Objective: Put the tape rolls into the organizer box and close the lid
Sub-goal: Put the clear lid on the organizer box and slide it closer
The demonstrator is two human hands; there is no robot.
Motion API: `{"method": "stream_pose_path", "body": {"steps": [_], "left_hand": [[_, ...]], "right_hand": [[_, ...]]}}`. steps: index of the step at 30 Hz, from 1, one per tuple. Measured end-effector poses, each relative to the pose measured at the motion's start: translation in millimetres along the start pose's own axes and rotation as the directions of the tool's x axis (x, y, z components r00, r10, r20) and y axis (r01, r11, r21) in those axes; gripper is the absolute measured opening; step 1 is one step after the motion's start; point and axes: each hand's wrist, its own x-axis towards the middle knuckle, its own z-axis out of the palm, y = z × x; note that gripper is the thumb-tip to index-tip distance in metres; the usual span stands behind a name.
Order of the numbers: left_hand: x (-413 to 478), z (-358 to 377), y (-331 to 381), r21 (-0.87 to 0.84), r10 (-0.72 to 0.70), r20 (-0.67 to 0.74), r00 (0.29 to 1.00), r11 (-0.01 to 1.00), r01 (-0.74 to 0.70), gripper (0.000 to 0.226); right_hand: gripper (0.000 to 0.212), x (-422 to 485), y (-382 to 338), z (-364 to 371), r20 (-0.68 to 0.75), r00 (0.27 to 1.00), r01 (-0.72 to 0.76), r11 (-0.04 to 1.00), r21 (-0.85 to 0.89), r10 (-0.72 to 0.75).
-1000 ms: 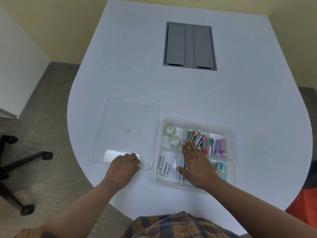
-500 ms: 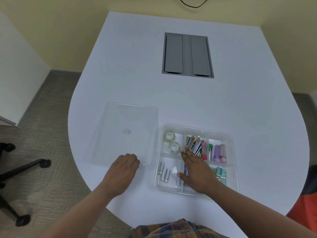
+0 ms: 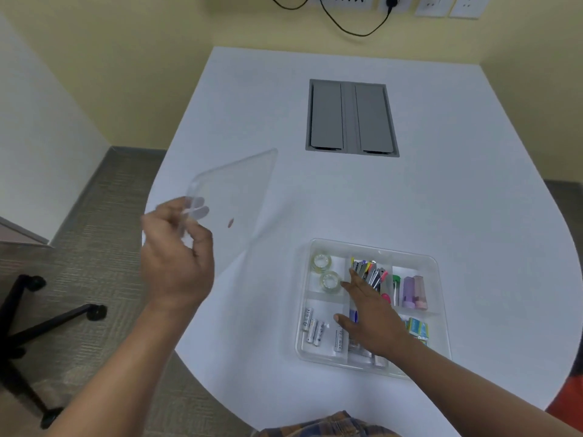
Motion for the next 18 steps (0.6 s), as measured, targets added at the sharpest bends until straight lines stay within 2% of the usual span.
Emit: {"method": "stream_pose_path", "body": {"steps": [2, 4, 6, 8, 10, 14, 18], "left_hand": [[8, -4, 10, -0.152, -0.040, -0.074, 0.996, 0.988, 0.028, 0.017], [15, -6, 19, -0.234, -0.058, -0.124, 0.991, 0.972, 0.028, 0.017], [19, -6, 25, -0.296, -0.108, -0.147, 0.983, 0.953, 0.060, 0.013], [22, -6, 26, -0.342, -0.172, -0.147, 0.974, 0.933, 0.113, 0.011], [25, -5, 25, -0.396, -0.256, -0.104, 0.961, 0.897, 0.196, 0.003], [31, 0, 15, -0.462, -0.443, 0.079, 0.893, 0.778, 0.426, 0.025], [31, 2, -3, -0.512, -0.541, 0.222, 0.811, 0.643, 0.569, 0.024]], "right_hand": [[0.065, 4, -9, -9, -0.058, 0.998, 0.003, 0.993, 0.119, 0.004], [0.060, 9, -17, -21, -0.113, 0.993, 0.000, 0.971, 0.239, 0.027], [0.059, 16, -26, -33, -0.163, 0.983, -0.022, 0.934, 0.357, 0.086], [0.060, 21, -34, -47, -0.182, 0.965, -0.070, 0.855, 0.514, 0.188], [0.057, 24, -42, -61, -0.163, 0.952, -0.090, 0.745, 0.661, 0.260], [0.043, 25, -52, -80, -0.105, 0.944, -0.105, 0.585, 0.804, 0.314], [0.022, 18, -51, -90, -0.108, 0.905, -0.104, 0.459, 0.883, 0.412]]}}
